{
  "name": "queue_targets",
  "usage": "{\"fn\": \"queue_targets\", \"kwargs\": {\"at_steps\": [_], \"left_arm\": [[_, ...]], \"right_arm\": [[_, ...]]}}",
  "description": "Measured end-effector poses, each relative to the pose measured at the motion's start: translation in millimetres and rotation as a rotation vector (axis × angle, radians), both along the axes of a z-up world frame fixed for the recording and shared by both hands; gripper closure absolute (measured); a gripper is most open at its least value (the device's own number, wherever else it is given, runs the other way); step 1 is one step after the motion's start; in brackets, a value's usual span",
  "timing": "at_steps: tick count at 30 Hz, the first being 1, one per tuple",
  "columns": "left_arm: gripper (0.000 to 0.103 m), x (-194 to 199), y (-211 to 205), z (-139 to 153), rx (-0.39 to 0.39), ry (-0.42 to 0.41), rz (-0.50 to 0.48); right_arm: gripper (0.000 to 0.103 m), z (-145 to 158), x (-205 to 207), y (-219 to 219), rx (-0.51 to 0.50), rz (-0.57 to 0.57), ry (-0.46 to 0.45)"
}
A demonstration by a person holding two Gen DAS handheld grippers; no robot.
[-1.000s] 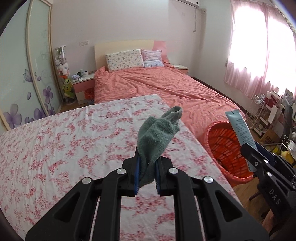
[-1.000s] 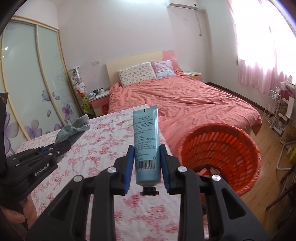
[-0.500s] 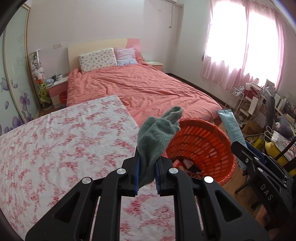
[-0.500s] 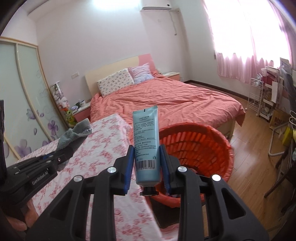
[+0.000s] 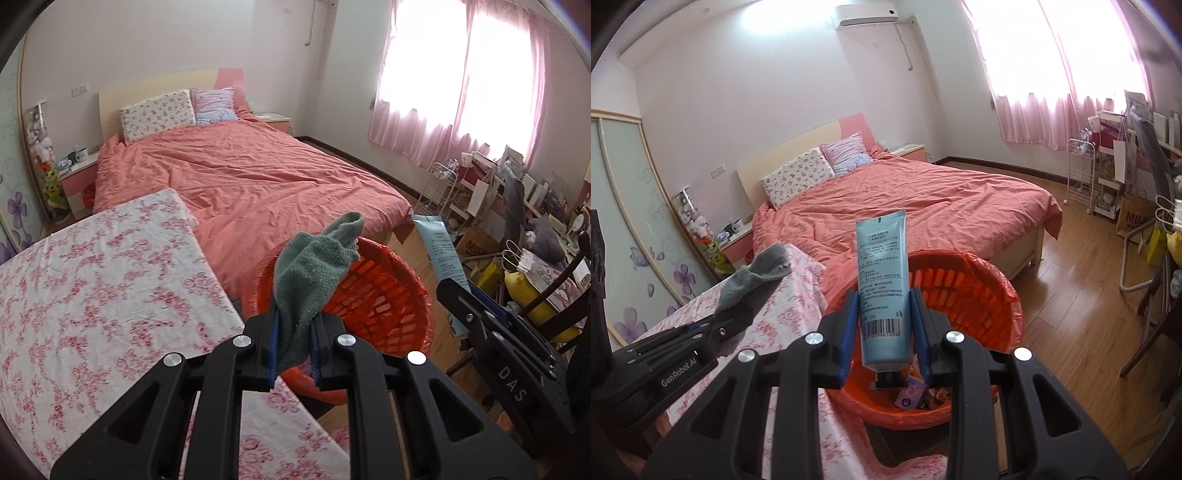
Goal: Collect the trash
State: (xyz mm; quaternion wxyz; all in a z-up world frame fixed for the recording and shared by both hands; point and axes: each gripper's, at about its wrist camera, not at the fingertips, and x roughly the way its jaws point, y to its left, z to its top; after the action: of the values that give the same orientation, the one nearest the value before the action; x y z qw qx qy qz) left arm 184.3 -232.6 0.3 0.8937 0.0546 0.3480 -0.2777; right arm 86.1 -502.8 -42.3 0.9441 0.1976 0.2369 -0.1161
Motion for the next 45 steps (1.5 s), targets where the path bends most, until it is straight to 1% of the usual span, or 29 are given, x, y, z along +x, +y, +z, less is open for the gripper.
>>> {"fn": "queue_targets", "kwargs": {"at_steps": [5, 7, 8, 9, 10, 11, 13, 14, 16, 17, 18, 19, 21, 22, 24, 27, 31, 33, 35, 37, 39, 42, 45], "left_arm": [[0.089, 11, -24, -11, 0.003, 0.030, -0.030], [0.089, 15, -29, -16, 0.003, 0.047, -0.042], [0.082, 18, -32, -20, 0.009, 0.054, -0.041], [0.069, 22, -35, -25, 0.015, 0.066, -0.043], [0.061, 25, -36, -28, 0.020, 0.075, -0.041], [0.051, 28, -36, -32, 0.026, 0.085, -0.030], [0.050, 33, -33, -38, 0.033, 0.105, -0.012], [0.050, 34, -29, -41, 0.033, 0.117, -0.003], [0.050, 33, -21, -44, 0.041, 0.127, 0.017], [0.048, 32, -16, -44, 0.046, 0.126, 0.027], [0.045, 29, -10, -42, 0.050, 0.120, 0.038], [0.043, 26, -5, -40, 0.051, 0.111, 0.046], [0.036, 16, 9, -34, 0.056, 0.072, 0.063], [0.034, 10, 16, -30, 0.059, 0.053, 0.070], [0.025, 1, 36, -22, 0.060, 0.006, 0.094], [0.017, -15, 65, -11, 0.049, -0.041, 0.134], [0.010, -39, 101, -1, 0.048, -0.103, 0.195], [0.008, -56, 124, 5, 0.040, -0.134, 0.236], [0.006, -68, 138, 7, 0.033, -0.150, 0.267], [0.005, -82, 151, 8, 0.024, -0.171, 0.294], [0.002, -97, 163, 7, 0.035, -0.202, 0.328], [0.002, -117, 175, 4, 0.055, -0.239, 0.381], [0.002, -134, 186, 1, 0.066, -0.264, 0.431]], "right_arm": [[0.075, -4, 14, -21, 0.021, -0.023, 0.004], [0.075, -7, 21, -29, 0.046, -0.024, 0.004], [0.072, -10, 28, -35, 0.068, -0.016, 0.008], [0.072, -12, 32, -40, 0.081, -0.016, 0.009], [0.069, -15, 36, -44, 0.094, -0.017, 0.011], [0.061, -18, 40, -48, 0.112, -0.013, 0.015], [0.055, -23, 44, -53, 0.133, -0.019, 0.020], [0.054, -26, 44, -53, 0.131, -0.022, 0.024], [0.047, -28, 42, -51, 0.124, -0.031, 0.029], [0.042, -29, 40, -51, 0.119, -0.039, 0.030], [0.036, -30, 38, -51, 0.114, -0.045, 0.030], [0.034, -30, 35, -48, 0.105, -0.051, 0.030], [0.021, -28, 26, -41, 0.074, -0.070, 0.024], [0.019, -26, 21, -38, 0.057, -0.078, 0.019], [0.011, -19, 11, -25, 0.009, -0.086, 0.008], [0.005, -9, -5, -4, -0.069, -0.091, -0.008], [0.004, 6, -27, 35, -0.216, -0.087, -0.003], [0.004, 12, -38, 52, -0.278, -0.096, 0.006], [0.004, 15, -48, 70, -0.338, -0.120, 0.020], [0.004, 18, -60, 90, -0.411, -0.172, 0.041], [0.004, 19, -73, 105, -0.429, -0.181, 0.030], [0.004, 18, -92, 121, -0.379, -0.160, -0.001], [0.004, 15, -111, 132, -0.353, -0.187, -0.013]]}}
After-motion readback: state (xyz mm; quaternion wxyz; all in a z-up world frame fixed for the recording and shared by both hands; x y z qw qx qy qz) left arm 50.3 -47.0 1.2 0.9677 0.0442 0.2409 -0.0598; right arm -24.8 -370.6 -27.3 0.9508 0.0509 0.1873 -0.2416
